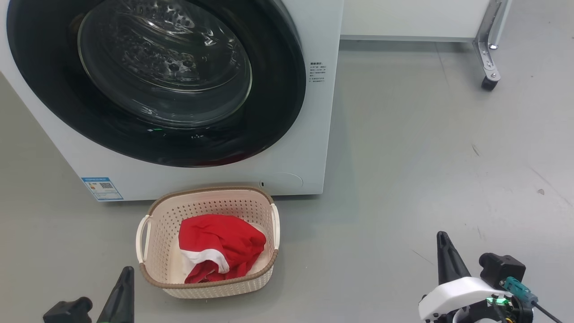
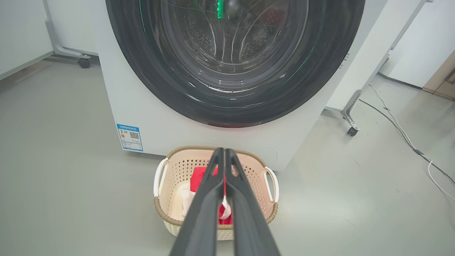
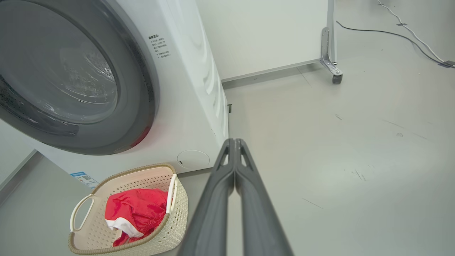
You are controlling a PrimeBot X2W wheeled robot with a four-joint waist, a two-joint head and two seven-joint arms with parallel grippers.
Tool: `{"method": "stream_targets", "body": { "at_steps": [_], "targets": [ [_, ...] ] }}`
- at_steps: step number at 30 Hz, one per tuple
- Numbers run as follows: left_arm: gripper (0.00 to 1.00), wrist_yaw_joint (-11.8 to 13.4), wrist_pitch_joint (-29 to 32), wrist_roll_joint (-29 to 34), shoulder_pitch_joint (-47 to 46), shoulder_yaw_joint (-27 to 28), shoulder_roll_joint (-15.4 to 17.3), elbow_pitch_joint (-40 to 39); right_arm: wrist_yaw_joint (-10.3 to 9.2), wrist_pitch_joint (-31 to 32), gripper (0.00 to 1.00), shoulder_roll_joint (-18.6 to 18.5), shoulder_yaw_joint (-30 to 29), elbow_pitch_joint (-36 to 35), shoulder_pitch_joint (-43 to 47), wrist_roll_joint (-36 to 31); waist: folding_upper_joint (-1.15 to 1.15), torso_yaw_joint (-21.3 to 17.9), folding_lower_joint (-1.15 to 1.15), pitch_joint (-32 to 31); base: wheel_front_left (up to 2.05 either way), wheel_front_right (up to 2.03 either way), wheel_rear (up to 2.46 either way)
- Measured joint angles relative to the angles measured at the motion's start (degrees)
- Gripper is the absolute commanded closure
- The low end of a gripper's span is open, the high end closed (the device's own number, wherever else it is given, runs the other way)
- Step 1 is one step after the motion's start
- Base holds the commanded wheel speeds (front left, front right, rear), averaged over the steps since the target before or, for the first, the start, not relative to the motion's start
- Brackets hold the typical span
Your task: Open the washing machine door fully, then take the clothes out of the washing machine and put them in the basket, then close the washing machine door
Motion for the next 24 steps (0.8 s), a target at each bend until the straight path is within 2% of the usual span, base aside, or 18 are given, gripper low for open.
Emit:
{"method": "stream_targets", "body": {
  "at_steps": [24],
  "targets": [
    [1.0,0.0,5.09,-17.18,-1.16,1.83,-0.82,-0.52,2.63,4.63,1.0,-0.4,-4.07,-0.94,-0.29,18.12,0.0,-1.32,0.0,-0.2,0.0,0.0,0.0]
  ]
}}
